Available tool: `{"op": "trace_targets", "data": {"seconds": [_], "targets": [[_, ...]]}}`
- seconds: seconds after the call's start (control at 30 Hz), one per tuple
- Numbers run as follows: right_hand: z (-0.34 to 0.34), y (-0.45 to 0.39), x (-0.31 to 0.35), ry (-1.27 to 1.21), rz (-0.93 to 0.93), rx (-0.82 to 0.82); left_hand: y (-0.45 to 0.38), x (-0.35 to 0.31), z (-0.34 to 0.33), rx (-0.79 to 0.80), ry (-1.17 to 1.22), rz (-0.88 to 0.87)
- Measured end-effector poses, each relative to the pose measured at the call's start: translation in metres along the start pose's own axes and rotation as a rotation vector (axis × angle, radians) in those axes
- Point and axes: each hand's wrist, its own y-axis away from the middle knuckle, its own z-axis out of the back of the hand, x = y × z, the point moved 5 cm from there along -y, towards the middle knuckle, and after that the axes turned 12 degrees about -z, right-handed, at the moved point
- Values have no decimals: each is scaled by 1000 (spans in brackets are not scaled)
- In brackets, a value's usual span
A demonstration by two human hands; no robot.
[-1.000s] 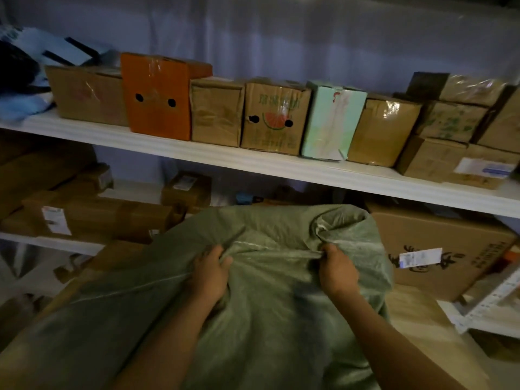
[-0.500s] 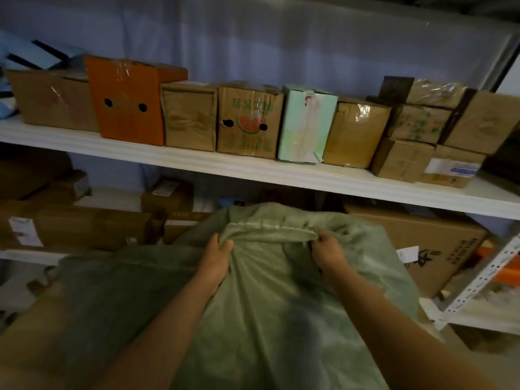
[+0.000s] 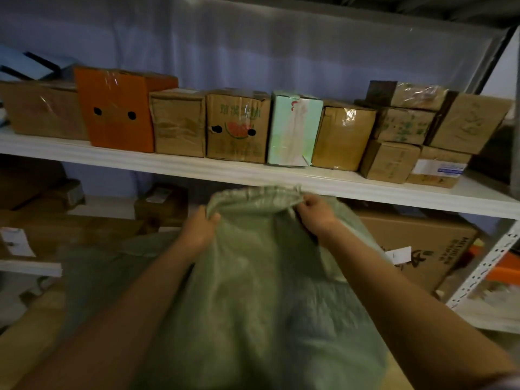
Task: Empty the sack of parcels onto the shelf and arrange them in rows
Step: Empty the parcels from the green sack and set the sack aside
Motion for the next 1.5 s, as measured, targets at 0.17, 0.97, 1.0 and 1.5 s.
{"op": "trace_targets", "data": {"seconds": [0.17,0.97,1.0,1.5], "targets": [[4,2,-11,8,-87,86,16,-18,-3,304,-351,20],[113,-3,3,-768,25,-56,-9,-90,19,-209,351,-268],[111,-1,5,-798,11,-29,-10,-86,18,-191,324,-244],[95,28,70,43,268,241,-28,-136,47,-223,218,-343]]}}
